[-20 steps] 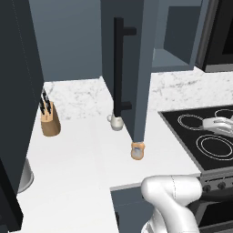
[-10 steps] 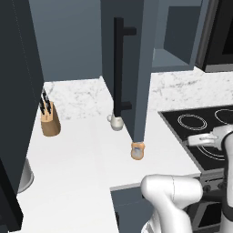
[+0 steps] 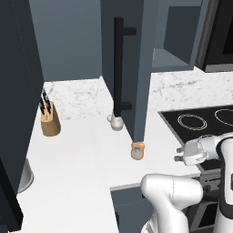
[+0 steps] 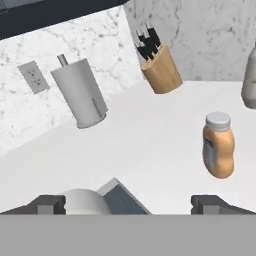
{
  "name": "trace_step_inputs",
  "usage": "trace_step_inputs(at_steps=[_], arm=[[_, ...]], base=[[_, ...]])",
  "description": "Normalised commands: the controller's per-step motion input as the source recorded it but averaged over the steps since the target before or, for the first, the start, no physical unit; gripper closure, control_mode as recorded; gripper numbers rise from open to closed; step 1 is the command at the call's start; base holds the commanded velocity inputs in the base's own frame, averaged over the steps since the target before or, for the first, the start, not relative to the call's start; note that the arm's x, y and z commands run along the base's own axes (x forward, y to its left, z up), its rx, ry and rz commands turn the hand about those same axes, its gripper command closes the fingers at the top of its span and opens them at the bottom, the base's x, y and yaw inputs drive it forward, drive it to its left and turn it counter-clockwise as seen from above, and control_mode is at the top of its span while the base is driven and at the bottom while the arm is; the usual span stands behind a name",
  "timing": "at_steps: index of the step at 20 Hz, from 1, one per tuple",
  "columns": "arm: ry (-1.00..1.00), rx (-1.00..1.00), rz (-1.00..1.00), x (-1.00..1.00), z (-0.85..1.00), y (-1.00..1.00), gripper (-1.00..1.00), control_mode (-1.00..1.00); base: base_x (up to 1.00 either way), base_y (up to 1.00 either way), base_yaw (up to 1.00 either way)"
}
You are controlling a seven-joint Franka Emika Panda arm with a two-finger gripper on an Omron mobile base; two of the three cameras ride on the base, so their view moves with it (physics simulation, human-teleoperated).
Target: Put the shaker and condiment bottle from the counter next to their counterparts in the cabinet.
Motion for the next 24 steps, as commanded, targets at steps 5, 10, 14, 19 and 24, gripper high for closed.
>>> trace_step_inputs(at_steps=[5,10,14,19,24], arm=[[-0.41,0.0,0.25,0.04,-0.04,0.16,-1.0,-1.0],[-0.22,0.0,-0.01,0.0,0.0,0.26,-1.0,-1.0],[-0.05,0.0,-0.02,0.06,-0.03,0.3,-1.0,-1.0],[0.01,0.0,-0.02,0.22,0.0,0.2,-1.0,-1.0],[0.01,0.0,-0.03,0.38,-0.23,0.14,-1.0,-1.0]], base=[[0.0,0.0,0.0],[0.0,0.0,0.0],[0.0,0.0,0.0],[0.0,0.0,0.0],[0.0,0.0,0.0]])
